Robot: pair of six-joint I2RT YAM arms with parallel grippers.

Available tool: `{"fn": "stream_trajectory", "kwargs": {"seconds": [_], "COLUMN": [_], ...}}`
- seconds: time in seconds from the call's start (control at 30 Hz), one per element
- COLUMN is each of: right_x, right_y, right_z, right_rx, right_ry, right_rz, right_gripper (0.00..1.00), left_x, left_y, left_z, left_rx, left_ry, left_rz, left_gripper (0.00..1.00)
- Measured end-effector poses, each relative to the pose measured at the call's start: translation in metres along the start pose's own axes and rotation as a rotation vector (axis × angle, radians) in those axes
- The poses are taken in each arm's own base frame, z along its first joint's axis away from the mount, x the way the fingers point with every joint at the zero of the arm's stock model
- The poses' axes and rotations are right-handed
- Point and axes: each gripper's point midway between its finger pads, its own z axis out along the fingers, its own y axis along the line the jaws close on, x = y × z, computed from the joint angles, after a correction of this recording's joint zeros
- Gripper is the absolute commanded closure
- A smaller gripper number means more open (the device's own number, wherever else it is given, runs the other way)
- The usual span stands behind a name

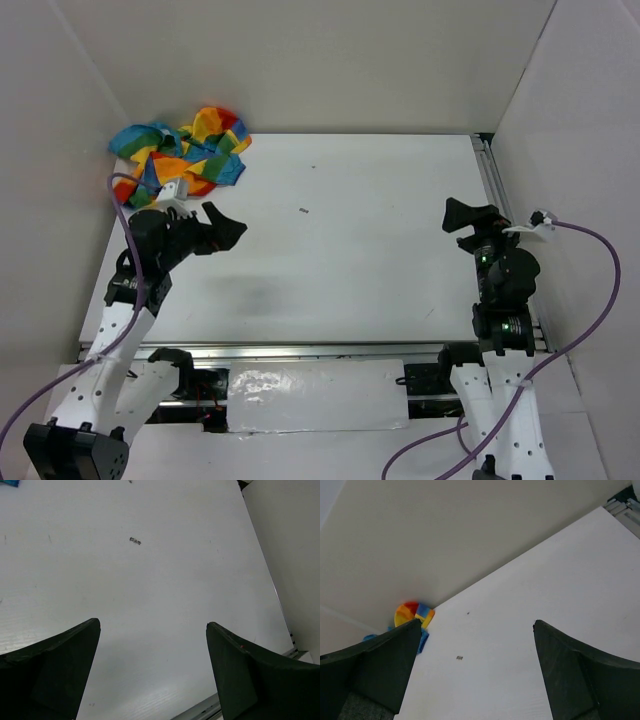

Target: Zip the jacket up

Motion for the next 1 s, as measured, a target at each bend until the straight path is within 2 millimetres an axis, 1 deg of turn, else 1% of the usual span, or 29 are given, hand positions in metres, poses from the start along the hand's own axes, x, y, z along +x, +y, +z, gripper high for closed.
{"fn": "stream_trajectory", "kwargs": {"seconds": [0.13,0.23,0.33,0.43,0.53,0.6,0.63,0.73,0.8,0.9,0.97,1.0], "right_x": [0.003,0.009,0.023,0.032,0.046,0.049,0.049,0.048,0.049,0.05,0.049,0.048], "right_y": [-0.008,-0.015,-0.024,-0.026,-0.031,-0.033,-0.032,-0.028,-0.026,-0.026,-0.027,-0.028], "right_z": [0.001,0.006,0.015,0.027,0.034,0.034,0.034,0.033,0.031,0.027,0.025,0.024], "right_rx": [0.041,0.079,0.123,0.147,0.165,0.167,0.164,0.142,0.121,0.104,0.1,0.102], "right_ry": [0.008,0.023,0.092,0.157,0.213,0.227,0.229,0.228,0.225,0.215,0.2,0.191], "right_rz": [0.024,0.035,0.028,0.019,0.016,0.015,0.015,0.006,0.002,-0.001,-0.002,-0.003], "right_gripper": [0.0,0.0,0.0,0.0,0.0,0.0,0.0,0.0,0.0,0.0,0.0,0.0], "left_x": [-0.003,-0.006,-0.017,-0.036,-0.062,-0.08,-0.089,-0.109,-0.121,-0.121,-0.111,-0.101], "left_y": [0.006,0.017,0.032,0.058,0.094,0.123,0.138,0.187,0.225,0.279,0.308,0.318], "left_z": [0.001,0.013,0.035,0.061,0.09,0.11,0.12,0.157,0.189,0.229,0.248,0.253], "left_rx": [-0.035,-0.094,-0.167,-0.239,-0.325,-0.391,-0.422,-0.509,-0.56,-0.633,-0.673,-0.69], "left_ry": [-0.016,0.015,0.057,0.078,0.089,0.081,0.078,0.093,0.09,0.105,0.115,0.129], "left_rz": [-0.004,-0.029,-0.075,-0.118,-0.177,-0.215,-0.231,-0.299,-0.337,-0.386,-0.415,-0.428], "left_gripper": [0.01,0.01,0.01,0.01,0.01,0.01,0.01,0.01,0.01,0.01,0.01,0.01]}}
